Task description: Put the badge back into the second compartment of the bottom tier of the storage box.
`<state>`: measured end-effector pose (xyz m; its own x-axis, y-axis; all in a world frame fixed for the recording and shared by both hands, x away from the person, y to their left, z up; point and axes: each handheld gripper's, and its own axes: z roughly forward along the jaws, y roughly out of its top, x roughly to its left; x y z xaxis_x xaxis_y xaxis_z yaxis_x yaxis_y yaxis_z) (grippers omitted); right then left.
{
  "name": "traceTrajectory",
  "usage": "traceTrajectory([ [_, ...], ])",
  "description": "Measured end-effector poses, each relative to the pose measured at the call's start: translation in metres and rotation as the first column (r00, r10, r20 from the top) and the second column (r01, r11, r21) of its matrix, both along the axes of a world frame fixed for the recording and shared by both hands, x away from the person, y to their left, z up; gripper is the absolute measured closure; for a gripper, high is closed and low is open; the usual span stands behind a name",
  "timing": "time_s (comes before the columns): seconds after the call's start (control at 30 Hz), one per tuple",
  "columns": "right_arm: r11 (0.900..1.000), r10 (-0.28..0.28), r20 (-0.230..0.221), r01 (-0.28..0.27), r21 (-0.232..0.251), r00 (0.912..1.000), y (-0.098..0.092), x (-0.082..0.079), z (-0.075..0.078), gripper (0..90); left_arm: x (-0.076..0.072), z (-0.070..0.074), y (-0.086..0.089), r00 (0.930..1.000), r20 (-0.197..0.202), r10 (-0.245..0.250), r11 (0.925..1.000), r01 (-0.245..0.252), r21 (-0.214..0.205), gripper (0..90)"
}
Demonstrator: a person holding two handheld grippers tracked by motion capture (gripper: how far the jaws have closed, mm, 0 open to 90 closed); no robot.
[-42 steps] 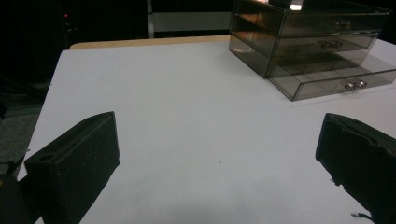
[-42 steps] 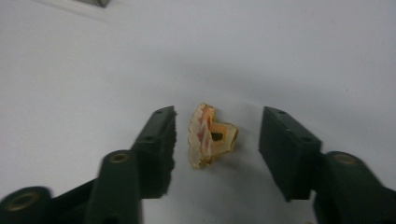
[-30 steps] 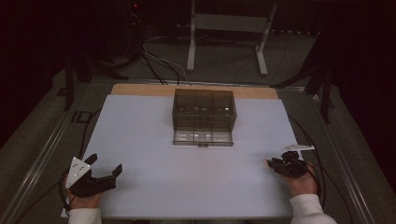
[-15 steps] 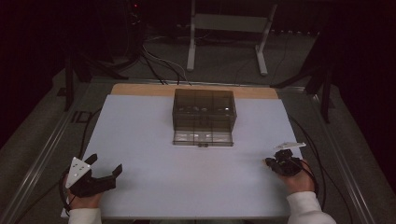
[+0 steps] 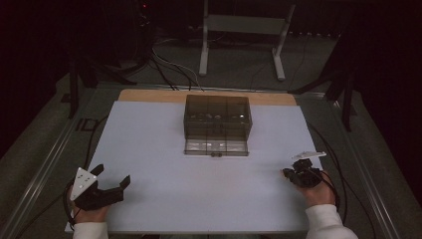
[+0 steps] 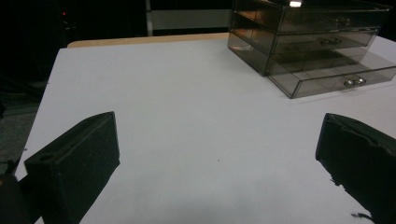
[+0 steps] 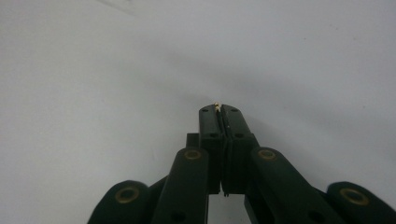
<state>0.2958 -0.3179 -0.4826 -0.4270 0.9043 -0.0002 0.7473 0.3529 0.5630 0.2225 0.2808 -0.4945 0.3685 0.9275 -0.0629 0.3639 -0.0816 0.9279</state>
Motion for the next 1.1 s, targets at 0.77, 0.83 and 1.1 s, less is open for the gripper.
traceTrajectory([
  [0.77,0.9991,-0.02,0.121,0.016,0.039,0.9925,0.009,-0.001,0.032,89.2,0.001,-0.001,-0.001,1.0,-0.006,-0.003,1.0,0.003,0.002,0.4],
  [0.83,0.9991,-0.018,0.127,0.013,0.04,0.9917,0.01,-0.001,0.033,89.2,0.001,-0.001,-0.001,1.0,-0.006,-0.004,1.0,0.004,0.002,0.4],
  [1.1,0.9986,-0.021,0.153,0.013,0.05,0.988,0.015,0.002,0.041,89.3,0.001,-0.001,-0.001,1.0,-0.006,-0.005,1.0,0.005,0.002,0.3],
])
